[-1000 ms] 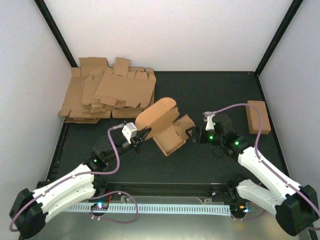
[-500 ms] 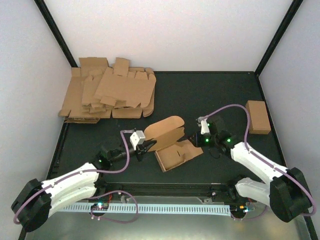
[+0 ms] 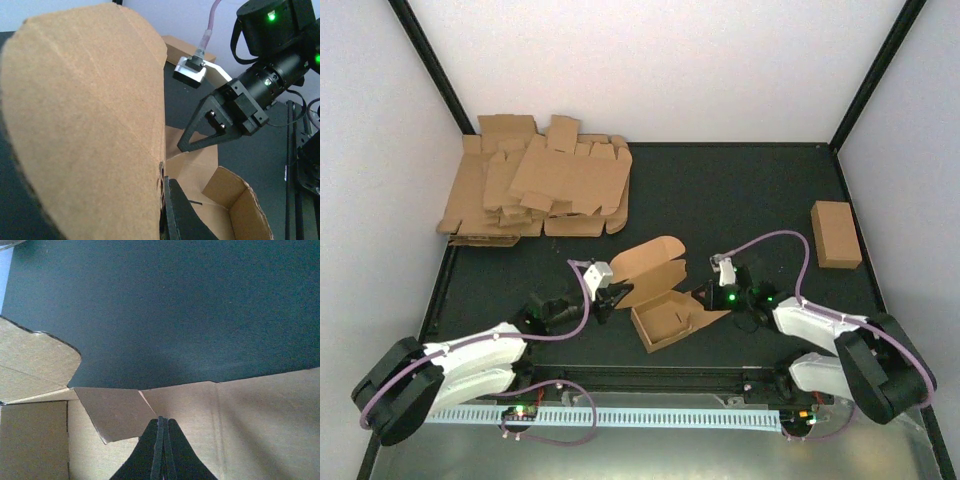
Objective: Fold the paper box
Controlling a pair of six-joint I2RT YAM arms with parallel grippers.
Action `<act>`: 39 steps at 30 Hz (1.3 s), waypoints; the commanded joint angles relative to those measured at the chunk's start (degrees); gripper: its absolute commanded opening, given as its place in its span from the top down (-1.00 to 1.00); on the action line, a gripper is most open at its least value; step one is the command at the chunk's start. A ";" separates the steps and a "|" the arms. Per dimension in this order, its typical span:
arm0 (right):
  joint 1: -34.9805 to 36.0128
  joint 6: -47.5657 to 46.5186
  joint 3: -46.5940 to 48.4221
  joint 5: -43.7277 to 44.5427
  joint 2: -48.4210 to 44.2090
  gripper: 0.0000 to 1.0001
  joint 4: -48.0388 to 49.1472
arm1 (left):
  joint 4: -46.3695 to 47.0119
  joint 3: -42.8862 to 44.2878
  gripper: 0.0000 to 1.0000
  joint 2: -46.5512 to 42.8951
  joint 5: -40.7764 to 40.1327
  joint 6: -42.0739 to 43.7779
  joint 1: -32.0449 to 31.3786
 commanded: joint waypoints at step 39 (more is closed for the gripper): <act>5.47 11.03 -2.03 -4.10 6.94 0.96 16.55 | 4.71 -2.05 0.97 -0.65 -1.53 -1.56 0.19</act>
